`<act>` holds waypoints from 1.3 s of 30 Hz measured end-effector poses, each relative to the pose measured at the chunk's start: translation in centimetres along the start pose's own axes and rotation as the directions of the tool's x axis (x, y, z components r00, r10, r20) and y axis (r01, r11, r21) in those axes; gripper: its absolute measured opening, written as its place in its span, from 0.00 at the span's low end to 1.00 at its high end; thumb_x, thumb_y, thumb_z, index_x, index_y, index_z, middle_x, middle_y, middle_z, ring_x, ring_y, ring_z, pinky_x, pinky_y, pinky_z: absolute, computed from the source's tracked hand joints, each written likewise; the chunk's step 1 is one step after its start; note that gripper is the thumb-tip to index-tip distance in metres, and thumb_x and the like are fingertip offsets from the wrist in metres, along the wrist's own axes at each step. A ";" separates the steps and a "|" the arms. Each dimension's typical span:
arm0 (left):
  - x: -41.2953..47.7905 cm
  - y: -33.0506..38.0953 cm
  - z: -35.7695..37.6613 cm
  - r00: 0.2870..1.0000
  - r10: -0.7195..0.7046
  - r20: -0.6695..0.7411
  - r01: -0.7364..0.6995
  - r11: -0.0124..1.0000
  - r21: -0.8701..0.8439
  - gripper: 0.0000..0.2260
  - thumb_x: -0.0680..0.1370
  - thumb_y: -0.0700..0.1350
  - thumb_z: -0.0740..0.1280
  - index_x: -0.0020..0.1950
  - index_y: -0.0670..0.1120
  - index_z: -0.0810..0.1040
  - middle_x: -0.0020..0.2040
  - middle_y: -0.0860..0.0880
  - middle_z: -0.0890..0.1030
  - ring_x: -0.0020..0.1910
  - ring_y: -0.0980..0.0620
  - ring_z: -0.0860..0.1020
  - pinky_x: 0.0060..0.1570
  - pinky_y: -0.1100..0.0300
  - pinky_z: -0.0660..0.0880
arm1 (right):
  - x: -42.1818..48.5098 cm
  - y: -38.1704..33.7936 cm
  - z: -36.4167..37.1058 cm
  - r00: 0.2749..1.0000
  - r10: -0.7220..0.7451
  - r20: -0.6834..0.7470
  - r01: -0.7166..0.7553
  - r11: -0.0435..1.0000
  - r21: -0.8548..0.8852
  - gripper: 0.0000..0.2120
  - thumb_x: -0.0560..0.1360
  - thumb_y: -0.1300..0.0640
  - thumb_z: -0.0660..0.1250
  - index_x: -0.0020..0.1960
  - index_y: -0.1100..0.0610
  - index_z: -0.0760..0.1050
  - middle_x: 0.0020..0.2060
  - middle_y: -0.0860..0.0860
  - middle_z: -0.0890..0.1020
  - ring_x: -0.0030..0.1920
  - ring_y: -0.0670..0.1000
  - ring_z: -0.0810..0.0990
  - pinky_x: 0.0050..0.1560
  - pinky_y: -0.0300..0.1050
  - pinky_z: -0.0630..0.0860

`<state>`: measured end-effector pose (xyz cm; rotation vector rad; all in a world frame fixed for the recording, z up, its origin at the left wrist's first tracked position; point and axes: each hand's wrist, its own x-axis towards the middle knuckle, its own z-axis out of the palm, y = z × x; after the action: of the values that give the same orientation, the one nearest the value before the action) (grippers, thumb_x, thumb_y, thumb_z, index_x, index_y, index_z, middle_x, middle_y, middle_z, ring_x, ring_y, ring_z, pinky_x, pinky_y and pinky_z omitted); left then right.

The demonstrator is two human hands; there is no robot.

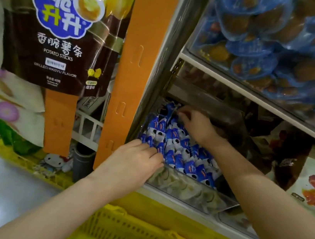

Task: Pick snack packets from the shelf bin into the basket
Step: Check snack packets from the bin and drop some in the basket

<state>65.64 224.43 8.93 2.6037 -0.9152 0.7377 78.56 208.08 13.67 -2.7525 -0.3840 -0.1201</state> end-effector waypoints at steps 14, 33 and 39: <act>-0.1 -0.7 0.3 0.999 0.012 0.039 -0.010 0.998 -0.055 0.16 0.78 0.46 0.53 0.45 0.47 0.81 0.38 0.52 0.81 0.36 0.53 0.78 0.39 0.60 0.74 | 7.8 0.0 3.7 0.927 -0.025 0.373 0.070 0.992 -0.109 0.08 0.77 0.48 0.61 0.51 0.49 0.77 0.52 0.47 0.74 0.40 0.47 0.73 0.38 0.40 0.68; -0.2 -0.7 -0.1 0.998 0.037 0.049 -0.032 0.996 -0.086 0.14 0.78 0.46 0.54 0.47 0.48 0.80 0.39 0.53 0.81 0.37 0.55 0.78 0.42 0.61 0.73 | 7.4 -0.5 3.4 0.853 0.085 0.515 0.020 0.981 -0.194 0.17 0.81 0.55 0.54 0.66 0.57 0.70 0.67 0.54 0.71 0.53 0.48 0.75 0.52 0.41 0.67; -0.2 -0.7 0.1 0.998 0.052 0.042 -0.049 0.996 -0.070 0.08 0.74 0.44 0.62 0.48 0.47 0.81 0.39 0.52 0.82 0.37 0.54 0.79 0.41 0.62 0.74 | 7.1 0.1 2.9 0.871 0.032 0.491 -0.030 0.999 -0.013 0.09 0.79 0.54 0.59 0.55 0.53 0.76 0.62 0.50 0.74 0.57 0.49 0.73 0.54 0.45 0.70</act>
<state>66.01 225.08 8.66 2.5546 -1.0042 0.6518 85.53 210.85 11.87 -2.7633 -0.4663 0.6034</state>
